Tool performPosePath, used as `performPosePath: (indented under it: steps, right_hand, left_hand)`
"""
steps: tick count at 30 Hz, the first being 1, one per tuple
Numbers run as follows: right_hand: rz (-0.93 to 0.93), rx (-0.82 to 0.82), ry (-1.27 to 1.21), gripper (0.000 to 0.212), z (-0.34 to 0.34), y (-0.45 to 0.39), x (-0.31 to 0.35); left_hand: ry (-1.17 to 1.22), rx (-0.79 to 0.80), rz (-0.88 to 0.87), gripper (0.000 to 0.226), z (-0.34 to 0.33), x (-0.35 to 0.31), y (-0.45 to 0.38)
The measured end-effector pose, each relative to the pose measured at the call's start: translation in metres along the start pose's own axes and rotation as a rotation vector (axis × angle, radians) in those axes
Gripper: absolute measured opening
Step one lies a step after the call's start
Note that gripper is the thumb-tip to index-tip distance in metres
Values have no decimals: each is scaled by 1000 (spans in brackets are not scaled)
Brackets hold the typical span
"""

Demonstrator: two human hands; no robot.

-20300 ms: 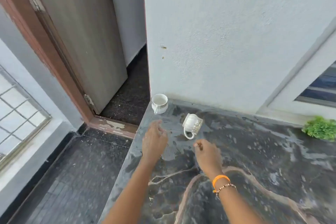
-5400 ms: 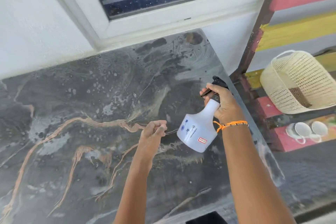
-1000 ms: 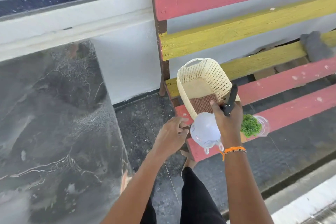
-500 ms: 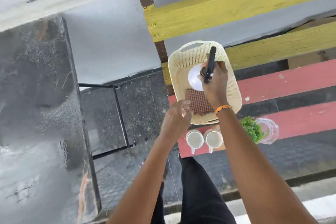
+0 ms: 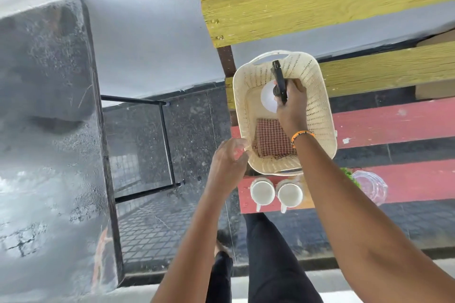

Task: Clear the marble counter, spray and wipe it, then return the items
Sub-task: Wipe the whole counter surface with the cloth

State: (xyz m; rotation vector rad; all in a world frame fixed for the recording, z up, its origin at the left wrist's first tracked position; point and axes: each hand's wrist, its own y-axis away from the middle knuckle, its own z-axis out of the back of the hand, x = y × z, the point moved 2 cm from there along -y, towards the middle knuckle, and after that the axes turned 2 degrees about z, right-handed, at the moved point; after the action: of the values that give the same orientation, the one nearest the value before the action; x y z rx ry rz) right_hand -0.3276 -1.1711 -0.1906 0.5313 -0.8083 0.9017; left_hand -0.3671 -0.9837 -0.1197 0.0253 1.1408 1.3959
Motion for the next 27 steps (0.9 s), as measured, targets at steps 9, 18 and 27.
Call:
performPosePath:
  steps: [9, 18, 27]
  right_hand:
    - [-132, -74, -96, 53, 16, 11, -4]
    - [-379, 517, 427, 67, -12, 44, -66]
    - [-253, 521, 978, 46, -13, 29, -69]
  left_hand:
    - [10, 20, -62, 29, -6, -13, 11]
    - [8, 74, -53, 32, -21, -6, 16]
    - [97, 70, -108, 33, -17, -12, 28]
